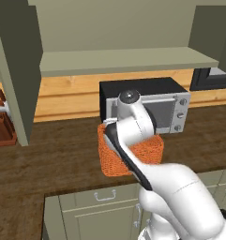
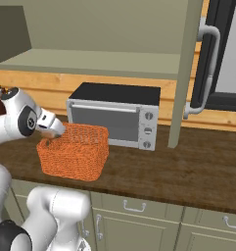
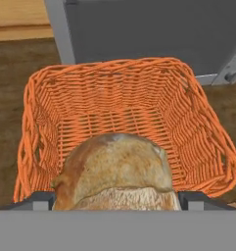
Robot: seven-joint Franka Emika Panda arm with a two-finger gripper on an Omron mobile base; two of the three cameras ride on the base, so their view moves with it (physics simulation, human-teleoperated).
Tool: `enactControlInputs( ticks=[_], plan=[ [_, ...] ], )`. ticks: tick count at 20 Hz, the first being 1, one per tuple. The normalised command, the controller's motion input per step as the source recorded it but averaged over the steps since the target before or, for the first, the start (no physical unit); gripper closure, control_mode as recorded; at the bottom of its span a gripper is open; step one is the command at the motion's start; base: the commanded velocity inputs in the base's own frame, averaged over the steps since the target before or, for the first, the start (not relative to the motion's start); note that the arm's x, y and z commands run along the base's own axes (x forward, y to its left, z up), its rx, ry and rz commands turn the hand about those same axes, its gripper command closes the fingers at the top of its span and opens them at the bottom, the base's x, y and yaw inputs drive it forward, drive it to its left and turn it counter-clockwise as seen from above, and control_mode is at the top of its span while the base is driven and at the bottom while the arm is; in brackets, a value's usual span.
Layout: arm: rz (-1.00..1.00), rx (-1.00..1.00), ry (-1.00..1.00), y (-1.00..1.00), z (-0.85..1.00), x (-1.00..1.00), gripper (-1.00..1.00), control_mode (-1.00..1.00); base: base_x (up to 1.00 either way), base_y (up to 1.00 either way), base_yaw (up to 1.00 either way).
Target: Open the cabinet, pick up the bread from the cabinet and place it in the basket. Then move the basket to the dining counter.
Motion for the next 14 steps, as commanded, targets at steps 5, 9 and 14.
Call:
enactControlInputs(
  ticks=[5, 9, 14],
  plan=[
    [0.00, -0.11, 0.11, -0.03, -0.55, 0.68, 1.00, -1.00, 0.00, 0.00, 0.00],
    [0.00, -0.01, 0.21, -0.19, -0.46, 0.66, 1.00, -1.00, 0.00, 0.00, 0.00],
    [0.00, 0.00, 0.23, -0.18, -0.44, 0.48, 1.00, -1.00, 0.00, 0.00, 0.00]
  ],
)
